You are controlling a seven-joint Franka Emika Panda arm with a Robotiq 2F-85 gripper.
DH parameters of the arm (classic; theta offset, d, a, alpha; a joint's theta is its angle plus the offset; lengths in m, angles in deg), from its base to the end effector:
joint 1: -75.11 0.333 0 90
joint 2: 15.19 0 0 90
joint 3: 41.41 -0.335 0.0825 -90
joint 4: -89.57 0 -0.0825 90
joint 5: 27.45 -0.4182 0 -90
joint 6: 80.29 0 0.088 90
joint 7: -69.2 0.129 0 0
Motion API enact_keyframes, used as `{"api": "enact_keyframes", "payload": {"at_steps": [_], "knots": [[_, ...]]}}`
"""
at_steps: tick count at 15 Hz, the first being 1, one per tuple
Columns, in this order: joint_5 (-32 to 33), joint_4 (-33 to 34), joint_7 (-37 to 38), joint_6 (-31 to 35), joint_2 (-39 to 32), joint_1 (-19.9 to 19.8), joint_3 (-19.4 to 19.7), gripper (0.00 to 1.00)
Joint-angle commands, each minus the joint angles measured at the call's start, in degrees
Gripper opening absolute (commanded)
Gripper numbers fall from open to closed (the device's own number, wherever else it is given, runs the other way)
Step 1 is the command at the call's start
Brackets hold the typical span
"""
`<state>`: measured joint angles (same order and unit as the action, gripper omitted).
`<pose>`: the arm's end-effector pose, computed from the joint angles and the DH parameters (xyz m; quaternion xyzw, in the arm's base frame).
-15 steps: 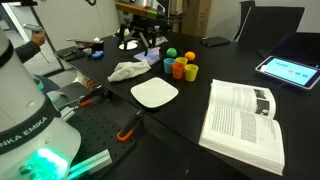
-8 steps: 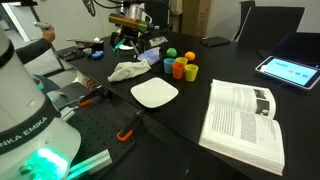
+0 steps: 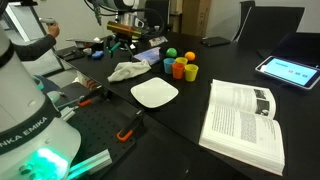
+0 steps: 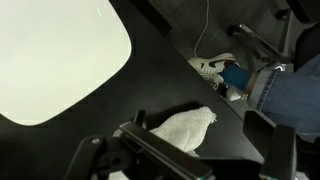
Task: Use the white towel to clean the plate
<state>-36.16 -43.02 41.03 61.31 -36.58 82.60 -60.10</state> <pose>0.4598 0.2409 0.1412 -0.9097 -0.3901 0.0993 0.1019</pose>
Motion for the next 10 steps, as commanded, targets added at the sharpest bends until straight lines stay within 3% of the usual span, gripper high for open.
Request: {"api": "enact_keyframes", "payload": {"at_steps": [1, 10], "knots": [[-0.52, 4.46, -1.91, 1.30, -4.59, -0.03, -2.29, 1.00], [-0.39, 15.72, -5.82, 1.23, -12.28, -0.47, -5.71, 1.00]]}}
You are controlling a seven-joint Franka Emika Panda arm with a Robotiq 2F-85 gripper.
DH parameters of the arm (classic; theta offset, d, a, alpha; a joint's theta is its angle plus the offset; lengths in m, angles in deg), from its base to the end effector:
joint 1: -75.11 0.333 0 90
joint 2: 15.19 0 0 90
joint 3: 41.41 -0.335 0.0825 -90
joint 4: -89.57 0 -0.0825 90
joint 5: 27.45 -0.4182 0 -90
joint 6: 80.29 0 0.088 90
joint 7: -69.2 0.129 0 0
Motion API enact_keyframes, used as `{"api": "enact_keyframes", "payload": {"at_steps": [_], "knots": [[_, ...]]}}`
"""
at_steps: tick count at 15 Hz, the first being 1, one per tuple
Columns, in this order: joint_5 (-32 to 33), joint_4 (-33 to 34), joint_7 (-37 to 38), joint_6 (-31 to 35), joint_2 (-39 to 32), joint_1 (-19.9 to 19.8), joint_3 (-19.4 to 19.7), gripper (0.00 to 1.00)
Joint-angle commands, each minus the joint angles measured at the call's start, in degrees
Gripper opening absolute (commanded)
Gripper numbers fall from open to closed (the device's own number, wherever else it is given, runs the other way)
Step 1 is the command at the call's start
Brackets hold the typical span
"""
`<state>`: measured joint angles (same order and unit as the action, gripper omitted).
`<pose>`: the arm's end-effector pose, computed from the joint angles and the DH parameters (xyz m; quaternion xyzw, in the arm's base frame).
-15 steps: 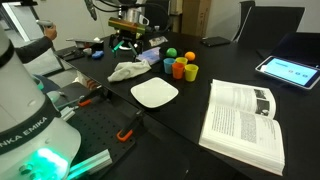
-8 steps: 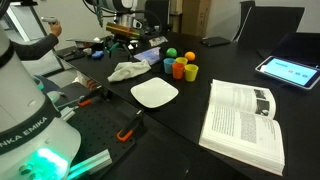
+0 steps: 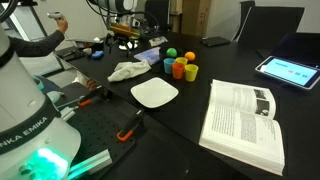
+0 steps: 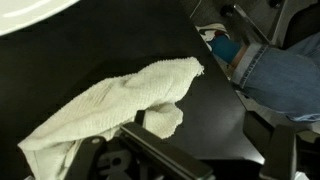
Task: Use the white towel to clean the plate
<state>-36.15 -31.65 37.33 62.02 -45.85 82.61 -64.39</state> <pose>0.4990 0.3078 0.1324 -0.8840 -0.4398 0.0661 0.1443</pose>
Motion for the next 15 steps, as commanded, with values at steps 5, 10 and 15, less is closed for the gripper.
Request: {"api": "enact_keyframes", "payload": {"at_steps": [5, 10, 15], "knots": [[-0.99, 8.19, -6.28, 1.03, -6.94, -1.66, -3.24, 1.00], [-0.35, 9.53, -12.18, 1.73, -10.59, -3.22, -4.10, 1.00], [0.32, 12.35, -17.65, 1.03, -14.72, -4.54, -3.48, 1.00]]}}
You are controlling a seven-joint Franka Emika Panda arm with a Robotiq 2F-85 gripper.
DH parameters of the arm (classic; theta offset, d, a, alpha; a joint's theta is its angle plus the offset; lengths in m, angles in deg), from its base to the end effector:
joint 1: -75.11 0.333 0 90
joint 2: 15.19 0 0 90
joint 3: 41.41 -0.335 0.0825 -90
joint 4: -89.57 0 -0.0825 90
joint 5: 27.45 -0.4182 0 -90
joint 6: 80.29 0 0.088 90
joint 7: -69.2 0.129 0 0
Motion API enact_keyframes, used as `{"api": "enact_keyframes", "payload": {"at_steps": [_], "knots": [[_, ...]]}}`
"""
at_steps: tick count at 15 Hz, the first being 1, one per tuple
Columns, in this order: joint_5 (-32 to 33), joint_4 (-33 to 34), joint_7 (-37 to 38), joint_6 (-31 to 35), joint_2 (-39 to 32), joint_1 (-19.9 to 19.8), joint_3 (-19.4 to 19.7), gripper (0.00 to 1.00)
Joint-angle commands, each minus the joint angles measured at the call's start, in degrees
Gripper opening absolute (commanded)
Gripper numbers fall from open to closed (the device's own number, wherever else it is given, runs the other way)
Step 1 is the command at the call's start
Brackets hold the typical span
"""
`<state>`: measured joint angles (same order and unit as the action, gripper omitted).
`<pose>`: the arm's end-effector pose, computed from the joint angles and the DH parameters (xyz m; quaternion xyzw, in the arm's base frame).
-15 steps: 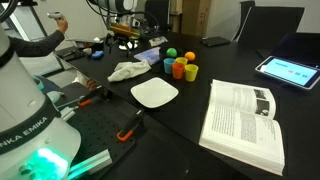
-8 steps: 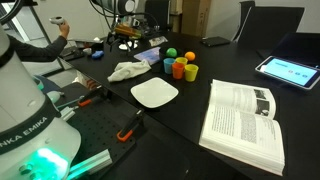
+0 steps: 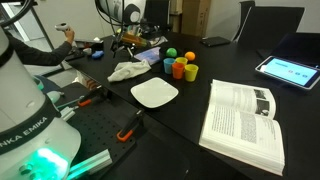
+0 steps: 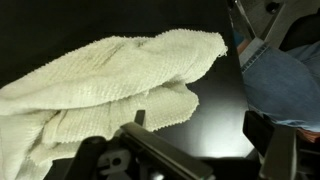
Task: Use the white towel to clean the plate
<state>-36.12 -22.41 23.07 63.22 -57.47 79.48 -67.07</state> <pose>0.5346 0.3212 0.0843 -0.8312 -0.5180 0.0392 0.1980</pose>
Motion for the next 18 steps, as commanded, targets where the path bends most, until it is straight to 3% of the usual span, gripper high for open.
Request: {"api": "enact_keyframes", "payload": {"at_steps": [1, 7, 13, 15, 18], "knots": [[0.36, 3.72, -4.16, -0.19, -3.81, -1.57, -0.72, 1.00], [1.17, 6.88, -8.11, 0.84, -7.20, -1.96, -0.56, 1.00], [1.06, 4.98, -14.54, 5.24, -7.24, -4.08, -2.04, 1.00], [0.80, 4.02, -17.56, 7.82, -7.33, -5.35, -2.93, 1.00], [-0.17, 1.57, -21.92, 16.88, -8.08, -8.69, -5.68, 1.00]]}}
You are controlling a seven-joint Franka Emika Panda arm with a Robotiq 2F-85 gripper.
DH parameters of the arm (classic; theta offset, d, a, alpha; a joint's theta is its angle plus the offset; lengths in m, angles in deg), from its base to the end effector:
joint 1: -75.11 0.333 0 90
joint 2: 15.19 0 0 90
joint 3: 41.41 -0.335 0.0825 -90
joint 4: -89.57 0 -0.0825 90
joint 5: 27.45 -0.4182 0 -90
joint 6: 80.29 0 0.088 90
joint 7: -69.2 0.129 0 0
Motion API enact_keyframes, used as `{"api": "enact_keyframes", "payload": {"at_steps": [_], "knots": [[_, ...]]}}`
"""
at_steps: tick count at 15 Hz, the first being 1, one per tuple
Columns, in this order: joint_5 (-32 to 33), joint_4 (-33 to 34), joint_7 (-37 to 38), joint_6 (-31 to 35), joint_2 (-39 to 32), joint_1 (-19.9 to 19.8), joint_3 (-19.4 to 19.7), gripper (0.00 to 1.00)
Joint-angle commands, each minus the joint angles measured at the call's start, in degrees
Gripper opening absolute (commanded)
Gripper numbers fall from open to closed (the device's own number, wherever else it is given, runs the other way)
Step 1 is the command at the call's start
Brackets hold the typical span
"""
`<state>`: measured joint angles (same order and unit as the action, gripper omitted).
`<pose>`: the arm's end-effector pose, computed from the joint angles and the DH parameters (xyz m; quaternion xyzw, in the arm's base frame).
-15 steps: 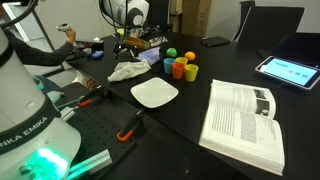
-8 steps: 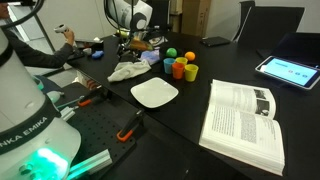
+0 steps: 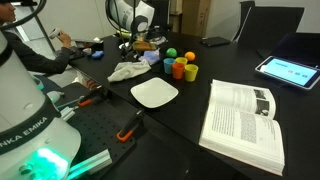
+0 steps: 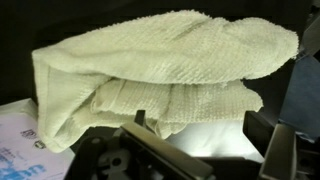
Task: Use the white towel to clean the plate
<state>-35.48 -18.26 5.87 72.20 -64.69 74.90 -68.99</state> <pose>0.5755 0.3008 0.0537 -0.7760 -0.5944 -0.0584 0.2026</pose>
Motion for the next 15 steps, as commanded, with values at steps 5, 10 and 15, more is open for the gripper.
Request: {"api": "enact_keyframes", "payload": {"at_steps": [5, 10, 15], "knots": [[3.81, -7.42, -3.22, 17.96, -0.25, -4.84, -1.76, 1.00], [11.35, -13.05, 6.08, 23.82, 3.67, 2.80, 8.76, 1.00], [19.09, -19.24, 21.53, 23.23, 9.58, 19.07, 23.63, 1.00]]}}
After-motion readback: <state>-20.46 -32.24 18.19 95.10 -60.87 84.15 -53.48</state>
